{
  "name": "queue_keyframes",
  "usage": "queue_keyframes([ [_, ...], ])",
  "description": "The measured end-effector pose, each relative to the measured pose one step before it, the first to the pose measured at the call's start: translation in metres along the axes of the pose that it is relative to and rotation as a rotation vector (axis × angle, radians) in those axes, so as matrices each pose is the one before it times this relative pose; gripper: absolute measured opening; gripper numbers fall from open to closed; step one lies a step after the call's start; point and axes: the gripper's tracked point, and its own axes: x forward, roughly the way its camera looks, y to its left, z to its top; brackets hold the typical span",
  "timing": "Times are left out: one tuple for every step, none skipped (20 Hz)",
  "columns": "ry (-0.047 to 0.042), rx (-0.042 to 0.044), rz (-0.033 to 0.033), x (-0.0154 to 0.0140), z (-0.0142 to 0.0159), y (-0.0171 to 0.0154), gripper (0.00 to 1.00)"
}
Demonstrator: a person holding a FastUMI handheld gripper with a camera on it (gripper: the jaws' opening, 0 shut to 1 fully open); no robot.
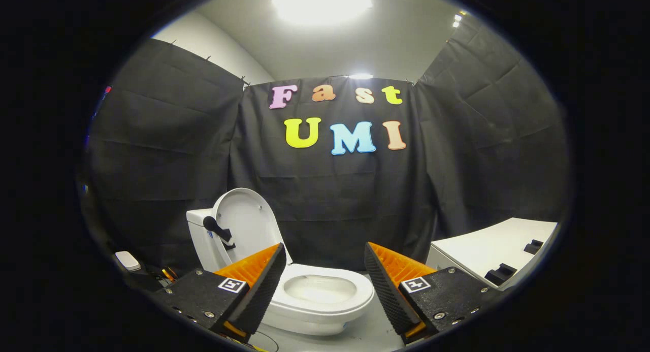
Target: Open the toilet lid.
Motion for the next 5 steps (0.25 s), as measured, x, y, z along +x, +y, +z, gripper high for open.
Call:
queue_keyframes([
  [0.00078, -0.00103, 0.00302, 0.00017, -0.00037, 0.00098, 0.95],
  [0.00311, -0.00171, 0.00062, 0.00036, -0.00135, 0.00004, 0.95],
  [0.00332, -0.00092, 0.00347, 0.0008, -0.00128, 0.00084, 0.95],
  [0.00169, -0.00203, 0.00118, 0.00021, -0.00084, 0.00063, 0.95],
  [0.00108, -0.00276, 0.00326, -0.00072, -0.00105, 0.00104, 0.95],
])
